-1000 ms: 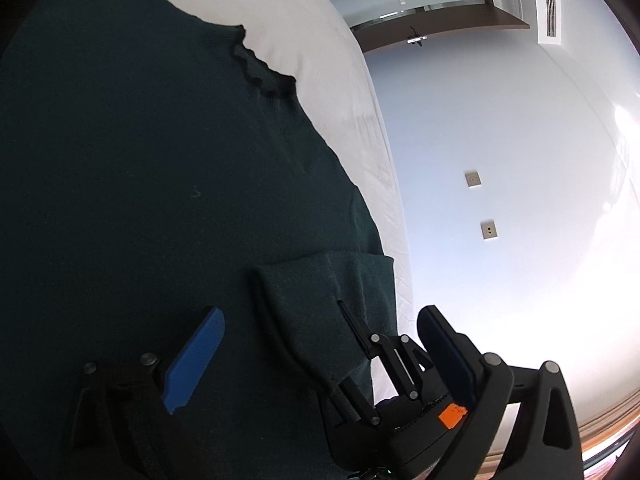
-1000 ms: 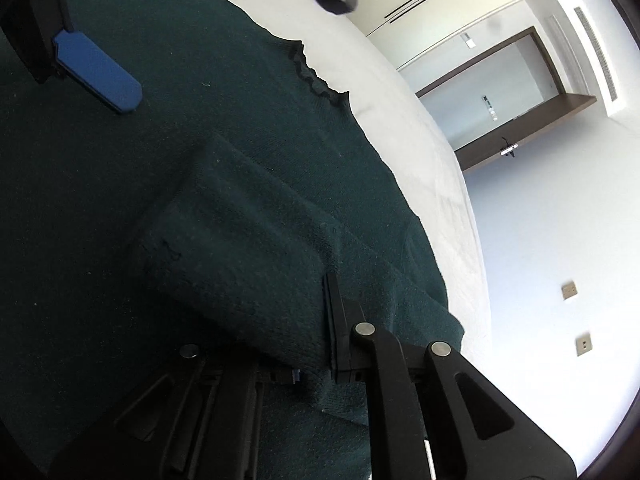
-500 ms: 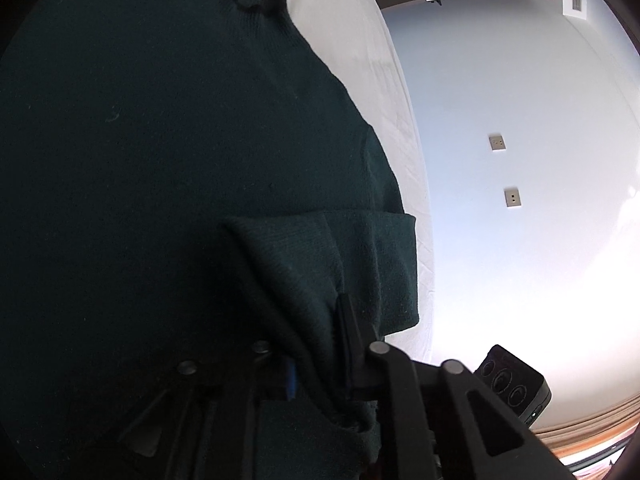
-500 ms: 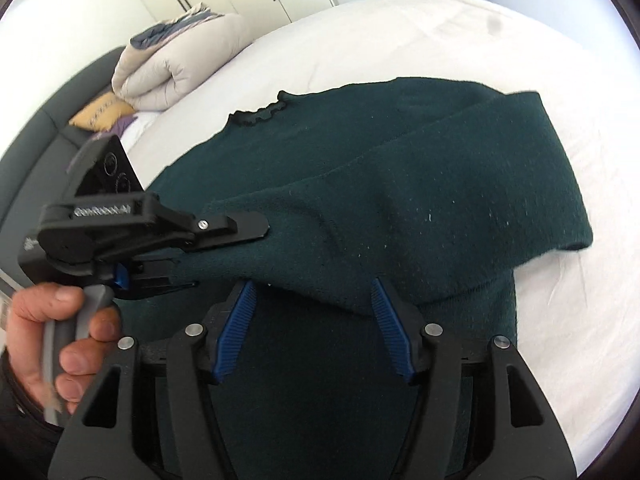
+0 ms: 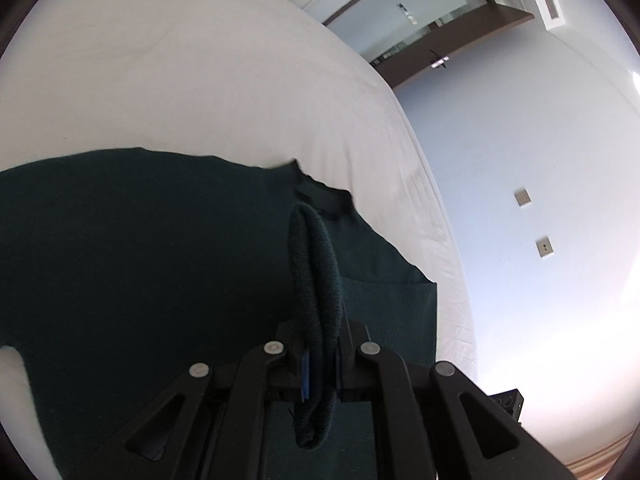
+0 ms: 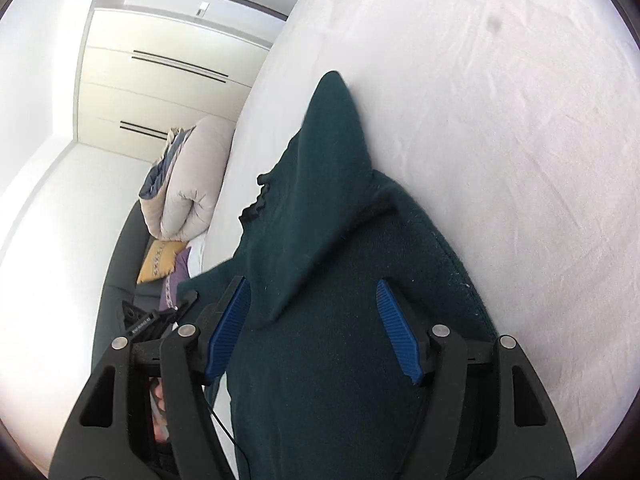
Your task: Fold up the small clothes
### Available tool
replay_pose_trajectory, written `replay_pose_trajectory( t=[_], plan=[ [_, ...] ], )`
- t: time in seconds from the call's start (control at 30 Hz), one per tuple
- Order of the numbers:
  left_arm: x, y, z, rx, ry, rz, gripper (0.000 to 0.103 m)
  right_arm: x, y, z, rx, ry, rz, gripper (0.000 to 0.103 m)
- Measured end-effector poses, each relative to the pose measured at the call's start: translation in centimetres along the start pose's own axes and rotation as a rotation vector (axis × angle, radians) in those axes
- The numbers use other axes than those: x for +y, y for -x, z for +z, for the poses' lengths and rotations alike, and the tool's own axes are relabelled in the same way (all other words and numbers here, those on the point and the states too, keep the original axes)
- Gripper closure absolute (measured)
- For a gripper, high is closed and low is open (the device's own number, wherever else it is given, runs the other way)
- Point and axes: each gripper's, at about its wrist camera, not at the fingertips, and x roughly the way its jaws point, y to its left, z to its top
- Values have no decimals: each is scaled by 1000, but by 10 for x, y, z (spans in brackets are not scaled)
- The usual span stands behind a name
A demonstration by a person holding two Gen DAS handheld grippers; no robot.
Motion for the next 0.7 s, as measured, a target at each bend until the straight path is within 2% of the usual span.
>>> replay_pose_trajectory(
  t=[0.13,0.3,0.4,0.47,0.6,0.7],
  plan=[
    [38,-2,4,18,38,46,95,-5,2,2,-13,-43,12,38],
    [47,-16,1,48,12,91,95,-9,1,9,-36,-145,69,38],
    [45,-22,-4,64,0,94,95,-6,11,16,-55,-163,59,38],
    [41,-26,-8,67,-4,101,95,0,4,22,-38,-162,54,37],
    [36,-28,-8,60,2,80,95,12,-31,24,51,-179,38,37],
    [36,-27,-7,58,-2,72,95,6,-52,25,59,-214,4,37]
  ],
)
